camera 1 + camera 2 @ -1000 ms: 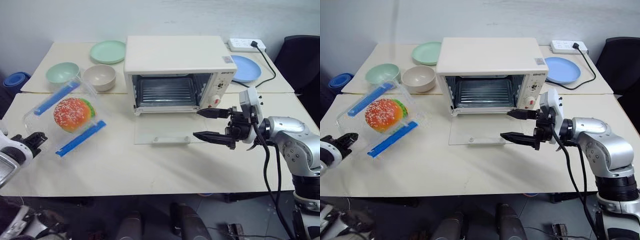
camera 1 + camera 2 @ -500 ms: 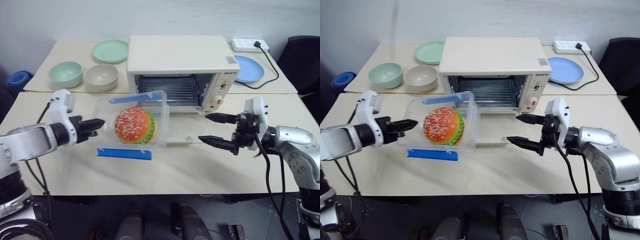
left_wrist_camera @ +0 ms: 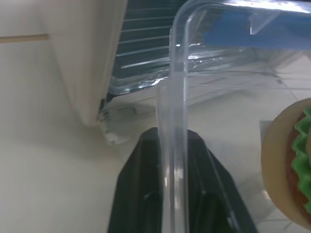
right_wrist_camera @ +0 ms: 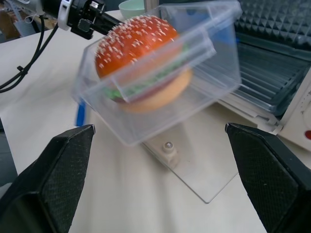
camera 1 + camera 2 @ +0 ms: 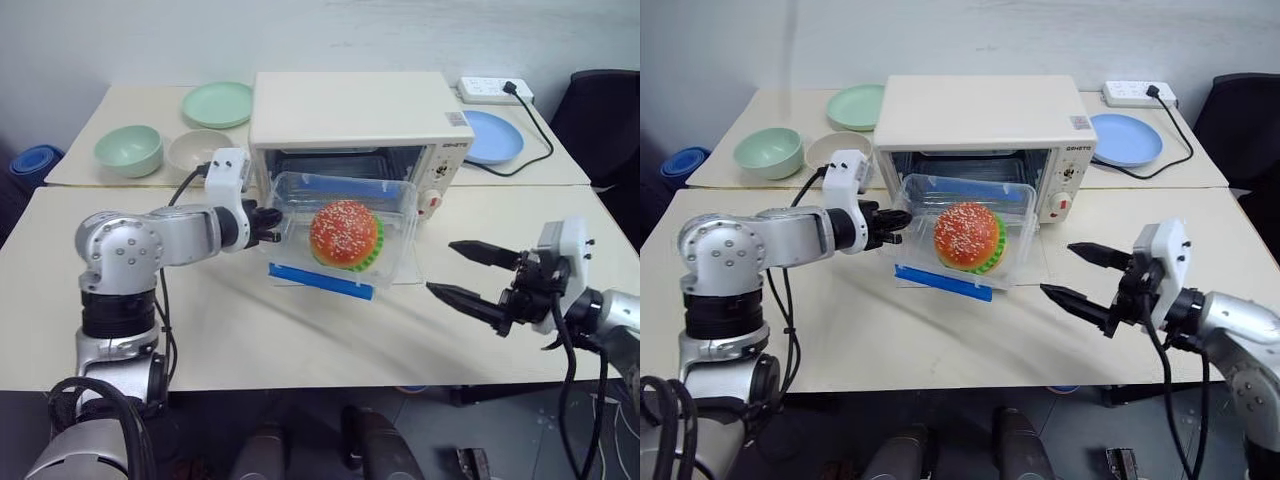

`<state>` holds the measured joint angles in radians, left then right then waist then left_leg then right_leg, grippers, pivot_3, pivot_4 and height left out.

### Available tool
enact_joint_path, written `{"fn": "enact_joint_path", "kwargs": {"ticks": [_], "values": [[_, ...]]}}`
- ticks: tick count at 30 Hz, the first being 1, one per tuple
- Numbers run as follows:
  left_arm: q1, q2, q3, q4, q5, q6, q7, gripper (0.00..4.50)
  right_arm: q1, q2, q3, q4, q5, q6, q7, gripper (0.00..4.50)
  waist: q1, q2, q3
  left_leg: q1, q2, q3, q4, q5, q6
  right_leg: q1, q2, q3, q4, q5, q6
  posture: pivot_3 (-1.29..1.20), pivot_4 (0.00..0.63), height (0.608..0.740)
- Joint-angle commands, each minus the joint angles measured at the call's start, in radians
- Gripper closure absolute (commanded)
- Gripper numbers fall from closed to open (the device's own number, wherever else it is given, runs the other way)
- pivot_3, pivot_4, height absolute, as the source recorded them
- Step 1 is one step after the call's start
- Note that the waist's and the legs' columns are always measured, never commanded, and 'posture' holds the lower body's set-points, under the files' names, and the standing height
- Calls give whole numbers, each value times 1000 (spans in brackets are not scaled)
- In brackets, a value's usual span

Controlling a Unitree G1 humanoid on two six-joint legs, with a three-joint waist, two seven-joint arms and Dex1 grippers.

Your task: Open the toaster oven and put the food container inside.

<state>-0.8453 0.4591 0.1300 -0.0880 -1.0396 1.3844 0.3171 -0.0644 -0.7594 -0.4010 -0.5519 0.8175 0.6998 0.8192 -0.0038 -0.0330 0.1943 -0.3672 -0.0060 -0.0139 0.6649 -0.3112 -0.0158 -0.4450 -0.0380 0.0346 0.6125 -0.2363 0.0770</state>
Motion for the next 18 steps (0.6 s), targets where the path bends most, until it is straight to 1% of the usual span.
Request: {"fn": "enact_joint_path", "kwargs": {"ticks": [1,4,5,8,12,13,15,16,18], "values": [[-28,-18,17,11,74,-22,-31,2594,-11,13,-19,-33,18,-19,-48,0,1,0,0,0,0,0,0,0,0,0,0,0,0,0,0,0,150,740],[-16,-33,33,-6,129,-77,-63,1663,-17,19,-1,-27,9,-23,-70,0,3,0,0,0,0,-1,0,0,1,0,0,0,0,0,0,0,150,740],[-8,-40,45,-21,142,-113,-80,1444,-16,20,2,-28,10,-22,-73,0,3,0,0,0,0,-1,0,0,1,0,0,0,0,0,0,0,150,740],[34,-53,105,-89,113,-189,-179,1444,-10,20,4,-43,36,-10,-77,0,3,0,0,0,0,-1,0,0,1,0,-1,0,-1,0,0,0,150,740],[109,-10,201,-162,10,-210,-350,1444,-6,22,17,-71,91,13,-81,0,0,0,0,0,1,0,0,0,0,0,-3,0,-1,0,0,0,150,740],[122,3,223,-165,-12,-213,-388,1423,-6,22,22,-76,106,18,-80,189,1,0,0,0,1,-1,0,0,0,0,-3,0,-1,0,0,0,150,740],[168,74,268,-165,-42,-250,-544,1822,-10,28,42,-92,147,36,-92,549,-1,0,0,0,1,-1,0,0,0,0,-2,-1,0,0,0,0,150,740],[186,107,277,-166,-53,-265,-617,1991,-11,31,49,-96,162,42,-99,824,-2,0,0,0,1,0,0,0,0,0,-2,-1,0,0,-1,0,150,740],[222,175,267,-183,-76,-268,-755,2622,-10,37,67,-104,178,49,-114,1529,0,0,0,1,1,0,0,0,1,0,0,-1,0,-1,-2,0,150,740]]}}
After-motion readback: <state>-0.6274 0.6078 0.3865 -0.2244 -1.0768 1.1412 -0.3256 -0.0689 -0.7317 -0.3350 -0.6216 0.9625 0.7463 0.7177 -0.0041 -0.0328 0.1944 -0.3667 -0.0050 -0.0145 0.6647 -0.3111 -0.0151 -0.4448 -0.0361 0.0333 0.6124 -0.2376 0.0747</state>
